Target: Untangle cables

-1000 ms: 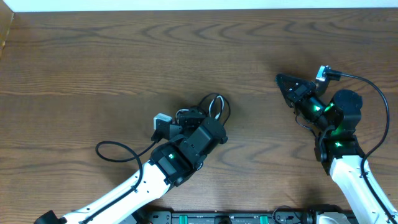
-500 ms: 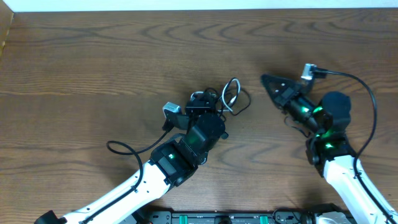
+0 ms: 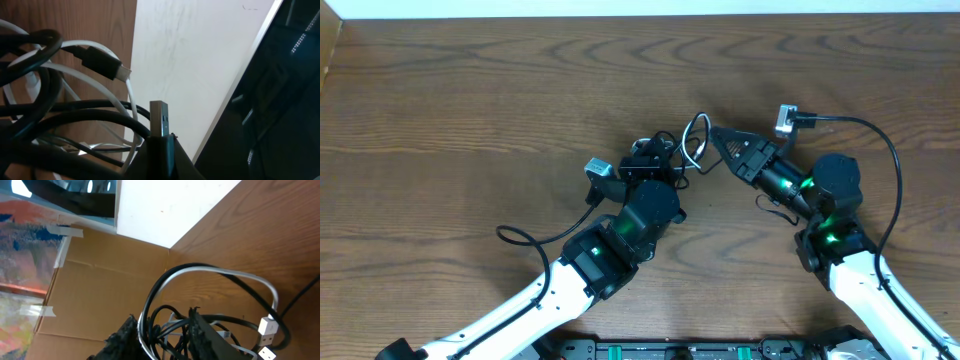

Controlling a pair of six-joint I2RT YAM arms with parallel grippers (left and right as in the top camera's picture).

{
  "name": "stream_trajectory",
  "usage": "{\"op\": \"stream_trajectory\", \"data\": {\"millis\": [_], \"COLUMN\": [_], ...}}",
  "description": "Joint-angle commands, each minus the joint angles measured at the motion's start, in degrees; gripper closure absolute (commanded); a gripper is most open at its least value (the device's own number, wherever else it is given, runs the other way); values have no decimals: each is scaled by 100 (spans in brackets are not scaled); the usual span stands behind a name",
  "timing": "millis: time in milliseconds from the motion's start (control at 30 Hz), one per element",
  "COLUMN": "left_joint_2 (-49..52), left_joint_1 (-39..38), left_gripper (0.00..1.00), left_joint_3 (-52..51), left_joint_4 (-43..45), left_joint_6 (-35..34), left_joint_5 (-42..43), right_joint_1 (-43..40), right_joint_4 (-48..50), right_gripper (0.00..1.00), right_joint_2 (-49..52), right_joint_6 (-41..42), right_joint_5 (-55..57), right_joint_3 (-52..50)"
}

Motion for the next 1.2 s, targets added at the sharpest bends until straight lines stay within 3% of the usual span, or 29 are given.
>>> {"op": "stream_trajectory", "data": {"millis": [0,700,833,933,1167], "left_joint_2": [-74,-74,-74,-74,-74], "left_joint_1": [20,13,13,13,13], "left_gripper": [92,92,92,92,93], "left_joint_3": [22,22,22,22,22], "left_joint_4": [52,203,203,205,199], "left_joint_6": [-354,-317,-282,-282,-219], "left_joint_5": [-118,879,879,879,892], "right_joint_1": [105,680,680,680,664], "right_joint_4": [15,155,155,155,114], "right_gripper": [67,68,80,98,99], "right_joint_2": [17,20,20,20,20], "right_joint_6": [-94,-614,-614,-612,-614], "right_joint_5": [46,275,297,378,671], "right_joint_3": [72,72,72,72,72]}}
